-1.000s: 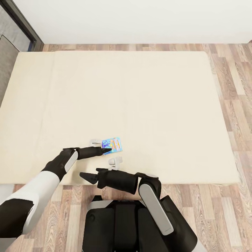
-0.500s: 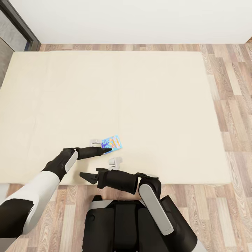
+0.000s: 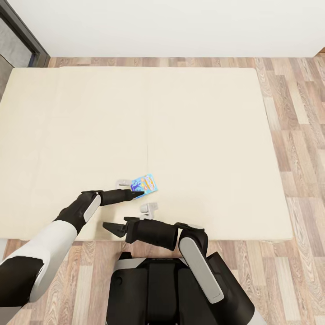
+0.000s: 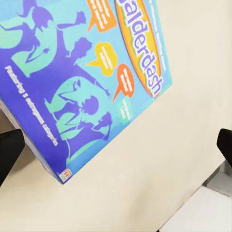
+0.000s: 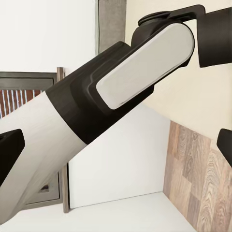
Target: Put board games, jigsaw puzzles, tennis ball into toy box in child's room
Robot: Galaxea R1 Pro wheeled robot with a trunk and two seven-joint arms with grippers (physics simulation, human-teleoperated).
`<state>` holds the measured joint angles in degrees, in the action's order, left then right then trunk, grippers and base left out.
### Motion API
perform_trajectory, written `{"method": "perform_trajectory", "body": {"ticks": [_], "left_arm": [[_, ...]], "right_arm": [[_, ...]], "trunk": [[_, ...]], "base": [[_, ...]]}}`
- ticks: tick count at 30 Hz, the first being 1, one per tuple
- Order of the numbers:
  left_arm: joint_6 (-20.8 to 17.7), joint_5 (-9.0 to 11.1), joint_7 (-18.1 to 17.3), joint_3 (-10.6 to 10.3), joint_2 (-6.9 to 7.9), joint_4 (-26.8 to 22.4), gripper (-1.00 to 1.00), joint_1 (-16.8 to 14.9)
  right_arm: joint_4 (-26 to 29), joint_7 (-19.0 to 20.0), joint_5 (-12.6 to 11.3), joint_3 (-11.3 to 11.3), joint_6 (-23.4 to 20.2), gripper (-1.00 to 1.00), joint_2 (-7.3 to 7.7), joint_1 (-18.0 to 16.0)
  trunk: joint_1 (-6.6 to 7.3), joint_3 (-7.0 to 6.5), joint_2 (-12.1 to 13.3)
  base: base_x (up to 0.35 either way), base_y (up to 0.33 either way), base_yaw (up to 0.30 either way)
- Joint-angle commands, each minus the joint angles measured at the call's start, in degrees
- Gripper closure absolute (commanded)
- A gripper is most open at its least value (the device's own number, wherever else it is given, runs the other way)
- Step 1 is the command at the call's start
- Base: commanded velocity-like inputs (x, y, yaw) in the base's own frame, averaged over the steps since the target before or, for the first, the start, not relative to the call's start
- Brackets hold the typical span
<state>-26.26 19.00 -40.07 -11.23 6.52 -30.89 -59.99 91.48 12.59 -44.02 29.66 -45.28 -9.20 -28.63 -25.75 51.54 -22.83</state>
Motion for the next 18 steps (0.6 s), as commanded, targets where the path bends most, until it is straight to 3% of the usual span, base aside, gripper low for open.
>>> {"method": "perform_trajectory", "body": {"ticks": [1, 8, 18], "left_arm": [[-0.5, 0.6, 0.1, -0.3, 0.07, 0.0, -1.0, 0.0], [-0.5, 0.6, 0.1, -0.3, 0.07, 0.0, -1.0, 0.0], [-0.5, 0.6, 0.2, -0.3, 0.07, 0.0, -1.0, 0.0]], "right_arm": [[0.0, 0.2, 0.2, -0.1, -0.2, -1.0, -0.03, 0.0], [0.0, 0.2, 0.2, 0.0, -0.2, -1.0, -0.03, 0.0], [0.0, 0.2, 0.2, 0.0, -0.2, -1.0, -0.03, 0.0]], "trunk": [[-0.04, 0.06, -0.1], [-0.04, 0.06, -0.1], [-0.04, 0.06, -0.1]], "base": [[0.007, -0.009, 0.0], [0.002, -0.014, 0.0], [0.0, -0.141, 0.0]]}}
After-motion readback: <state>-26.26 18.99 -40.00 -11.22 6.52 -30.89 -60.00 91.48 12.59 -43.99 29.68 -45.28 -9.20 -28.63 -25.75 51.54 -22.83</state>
